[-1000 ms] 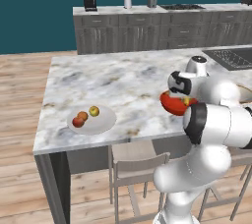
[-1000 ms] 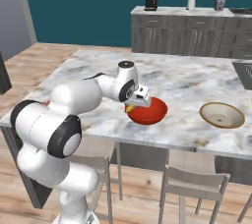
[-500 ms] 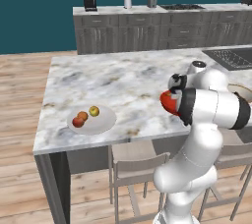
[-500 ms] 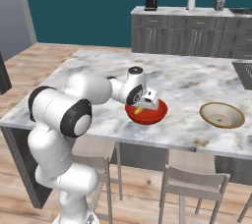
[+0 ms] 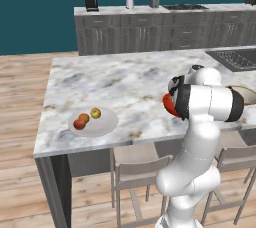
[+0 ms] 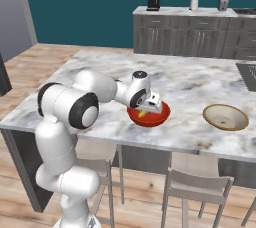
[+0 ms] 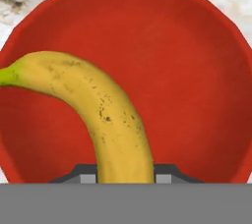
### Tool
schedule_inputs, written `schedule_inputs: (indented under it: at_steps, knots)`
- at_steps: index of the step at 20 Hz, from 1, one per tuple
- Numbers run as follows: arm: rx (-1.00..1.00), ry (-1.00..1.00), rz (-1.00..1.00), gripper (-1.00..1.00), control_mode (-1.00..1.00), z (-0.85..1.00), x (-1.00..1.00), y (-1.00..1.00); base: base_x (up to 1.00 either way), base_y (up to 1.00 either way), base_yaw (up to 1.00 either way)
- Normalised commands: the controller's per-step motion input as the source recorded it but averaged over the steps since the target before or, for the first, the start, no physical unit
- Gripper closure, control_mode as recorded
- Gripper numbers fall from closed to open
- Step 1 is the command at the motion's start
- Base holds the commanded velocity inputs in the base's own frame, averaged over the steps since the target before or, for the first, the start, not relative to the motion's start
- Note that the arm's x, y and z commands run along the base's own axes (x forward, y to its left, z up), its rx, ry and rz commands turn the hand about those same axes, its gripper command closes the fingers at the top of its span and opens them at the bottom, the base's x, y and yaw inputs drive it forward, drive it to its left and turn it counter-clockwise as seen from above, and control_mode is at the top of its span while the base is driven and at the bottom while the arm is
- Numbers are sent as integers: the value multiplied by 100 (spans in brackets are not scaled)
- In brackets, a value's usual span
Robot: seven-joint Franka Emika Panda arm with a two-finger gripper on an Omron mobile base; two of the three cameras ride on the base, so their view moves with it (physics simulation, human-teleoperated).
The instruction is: Take the fruits from the plate on the dining counter and place two fruits in each bowl.
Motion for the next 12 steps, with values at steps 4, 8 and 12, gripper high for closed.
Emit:
schedule_inputs:
  at_steps: [4, 8, 12]
  knots:
    - [0, 0, 0, 100, -100, -25, 9, -3, 0, 0, 0]
    - [0, 0, 0, -100, -100, -13, 2, -2, 0, 0, 0]
    - [0, 0, 0, -100, -100, 0, 0, 0, 0, 0, 0]
